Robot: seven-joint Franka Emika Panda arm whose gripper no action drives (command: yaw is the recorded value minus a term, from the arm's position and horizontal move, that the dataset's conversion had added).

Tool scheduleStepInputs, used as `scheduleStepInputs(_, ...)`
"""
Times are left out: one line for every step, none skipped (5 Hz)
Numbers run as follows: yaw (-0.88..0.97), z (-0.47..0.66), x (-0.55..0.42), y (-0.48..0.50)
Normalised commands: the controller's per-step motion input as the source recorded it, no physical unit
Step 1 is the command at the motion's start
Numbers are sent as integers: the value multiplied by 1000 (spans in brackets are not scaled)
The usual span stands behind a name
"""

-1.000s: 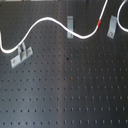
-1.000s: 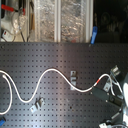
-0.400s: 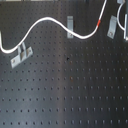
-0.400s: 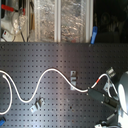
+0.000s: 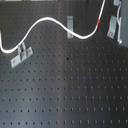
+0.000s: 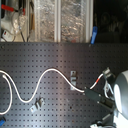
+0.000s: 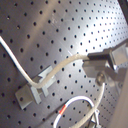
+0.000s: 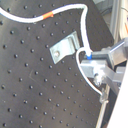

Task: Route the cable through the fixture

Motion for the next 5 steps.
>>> scheduleStepInputs(0,5,-311,-16)
scheduleStepInputs(0,6,-334,-56)
scheduleStepInputs(0,18,-332,-67)
scheduleStepInputs(0,86,-81,-85)
scheduleStepInputs(-43,172,35,-77)
